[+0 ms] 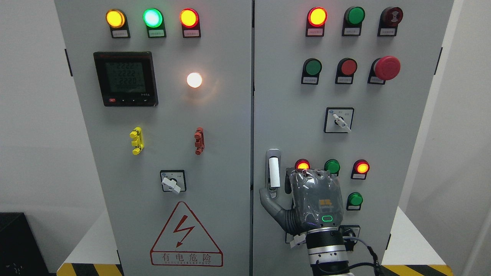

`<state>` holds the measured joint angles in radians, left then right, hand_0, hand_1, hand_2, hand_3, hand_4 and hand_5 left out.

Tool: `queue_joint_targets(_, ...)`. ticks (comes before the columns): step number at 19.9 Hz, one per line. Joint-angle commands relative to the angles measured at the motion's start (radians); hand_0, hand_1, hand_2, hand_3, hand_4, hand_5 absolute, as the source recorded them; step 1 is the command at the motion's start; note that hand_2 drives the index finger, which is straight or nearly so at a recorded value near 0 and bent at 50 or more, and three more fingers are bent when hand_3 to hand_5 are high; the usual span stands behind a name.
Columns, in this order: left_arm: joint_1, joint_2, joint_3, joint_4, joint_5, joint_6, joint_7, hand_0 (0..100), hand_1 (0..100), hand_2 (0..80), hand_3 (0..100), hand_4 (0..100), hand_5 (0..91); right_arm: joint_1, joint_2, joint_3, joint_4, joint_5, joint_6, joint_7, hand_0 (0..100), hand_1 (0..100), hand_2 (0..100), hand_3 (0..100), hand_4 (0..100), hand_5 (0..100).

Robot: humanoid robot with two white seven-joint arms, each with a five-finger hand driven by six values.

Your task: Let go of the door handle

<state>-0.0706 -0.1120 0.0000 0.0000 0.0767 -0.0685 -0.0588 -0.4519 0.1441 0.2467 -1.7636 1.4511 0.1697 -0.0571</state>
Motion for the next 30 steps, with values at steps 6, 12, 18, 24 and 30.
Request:
queue_joint_targets(6, 0.0, 0.0, -0.02, -0.015, 0.0, -0.001, 0.001, 0, 0, 2.6, 8, 1, 0.0, -0.007, 0.0, -0.024, 0.019, 0.0, 0.002, -0.001, 19, 35, 79, 100, 100, 96)
queue_joint_targets(12, 0.0, 0.0, -0.02, -0.017, 0.0, -0.001, 0.001, 0, 0, 2.5, 8, 1, 0.0, -0.007, 0.0, -0.026, 0.016, 0.0, 0.004, -0.003, 22, 34, 79, 100, 100, 96)
queue_joint_targets(18, 0.0, 0.0, -0.02, -0.015, 0.0, -0.001, -0.001, 0, 0, 2.5, 8, 1, 0.0, -0.008, 0.0, -0.026, 0.015, -0.014, 0.004, -0.001, 25, 33, 79, 100, 100, 96)
queue_joint_targets(24, 0.0, 0.0, -0.02, -0.017, 0.0, -0.001, 0.001, 0, 0, 2.5, 8, 1, 0.0, -0.007, 0.0, -0.03, 0.01, -0.014, 0.024, -0.004, 29, 32, 80, 100, 100, 96)
queue_joint_targets(30, 0.0, 0.0, -0.02, -0.017, 0.0, -0.001, -0.001, 0, 0, 2.5, 8, 1, 0.0, -0.005, 0.002, -0.04, 0.004, -0.014, 0.024, -0.009, 31, 32, 80, 100, 100, 96)
